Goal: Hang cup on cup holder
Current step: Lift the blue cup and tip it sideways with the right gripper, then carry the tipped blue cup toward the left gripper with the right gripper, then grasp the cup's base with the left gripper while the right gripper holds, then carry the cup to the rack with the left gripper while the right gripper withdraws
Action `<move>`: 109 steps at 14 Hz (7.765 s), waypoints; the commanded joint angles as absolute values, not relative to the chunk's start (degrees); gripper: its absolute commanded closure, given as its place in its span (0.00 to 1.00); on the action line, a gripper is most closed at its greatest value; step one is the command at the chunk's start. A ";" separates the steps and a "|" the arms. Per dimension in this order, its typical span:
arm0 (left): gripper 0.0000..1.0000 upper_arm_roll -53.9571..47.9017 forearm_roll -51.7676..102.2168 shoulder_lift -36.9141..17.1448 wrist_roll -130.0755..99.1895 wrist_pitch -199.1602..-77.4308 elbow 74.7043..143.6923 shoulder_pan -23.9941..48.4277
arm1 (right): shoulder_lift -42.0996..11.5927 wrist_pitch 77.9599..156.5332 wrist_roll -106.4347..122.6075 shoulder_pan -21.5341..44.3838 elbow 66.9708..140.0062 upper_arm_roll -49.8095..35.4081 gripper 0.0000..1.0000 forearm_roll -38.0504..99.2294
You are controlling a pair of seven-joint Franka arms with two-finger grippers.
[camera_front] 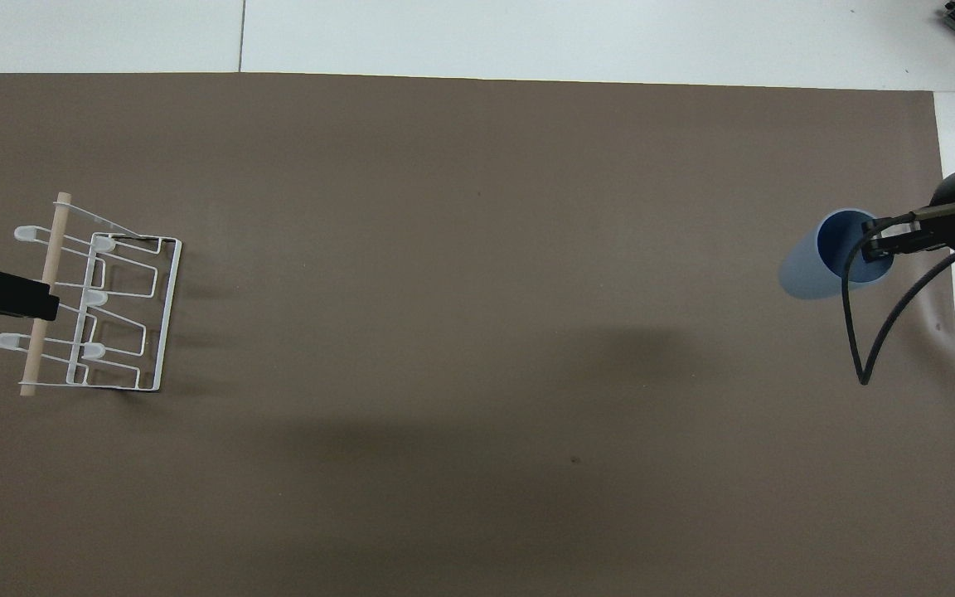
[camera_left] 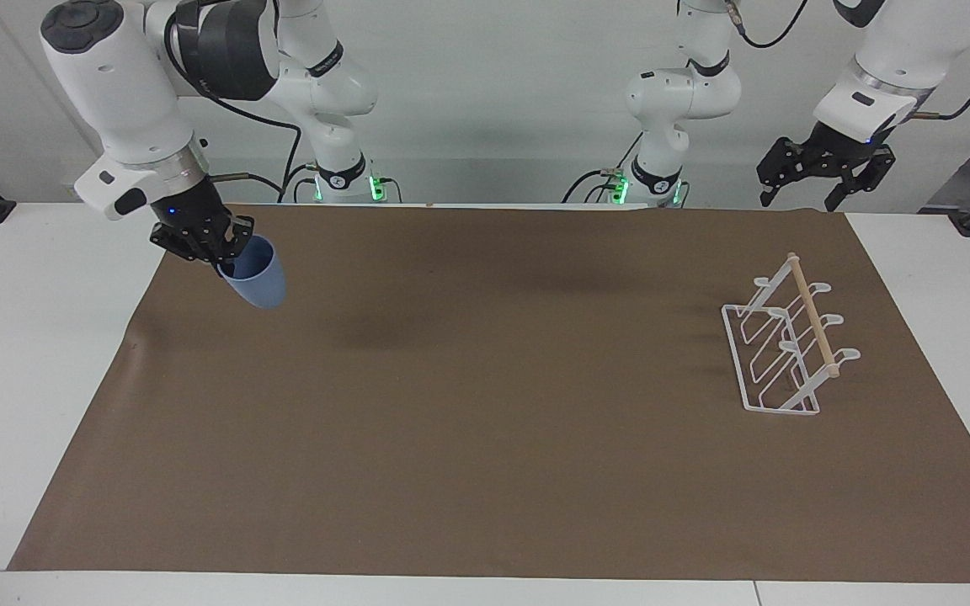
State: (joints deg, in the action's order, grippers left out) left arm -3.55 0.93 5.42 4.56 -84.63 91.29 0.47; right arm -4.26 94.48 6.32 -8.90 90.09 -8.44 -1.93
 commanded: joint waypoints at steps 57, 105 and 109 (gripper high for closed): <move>0.00 -4.22 21.43 5.81 67.24 -103.62 92.90 4.65 | -6.42 136.50 -70.66 20.30 95.18 -11.60 1.00 50.71; 1.00 -14.85 19.25 -9.58 70.05 -107.49 79.89 7.38 | -6.15 136.05 -71.19 19.95 95.45 -11.51 0.42 50.71; 1.00 -14.77 19.25 -9.58 69.79 -107.58 79.89 7.47 | -6.15 136.14 -71.37 20.04 95.45 -11.51 0.11 50.71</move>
State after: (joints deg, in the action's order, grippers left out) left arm -15.12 20.10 -10.55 70.49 -106.63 78.78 7.19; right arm -7.11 137.00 -72.18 20.65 94.76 -11.19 49.99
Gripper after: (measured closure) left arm 0.260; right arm 0.357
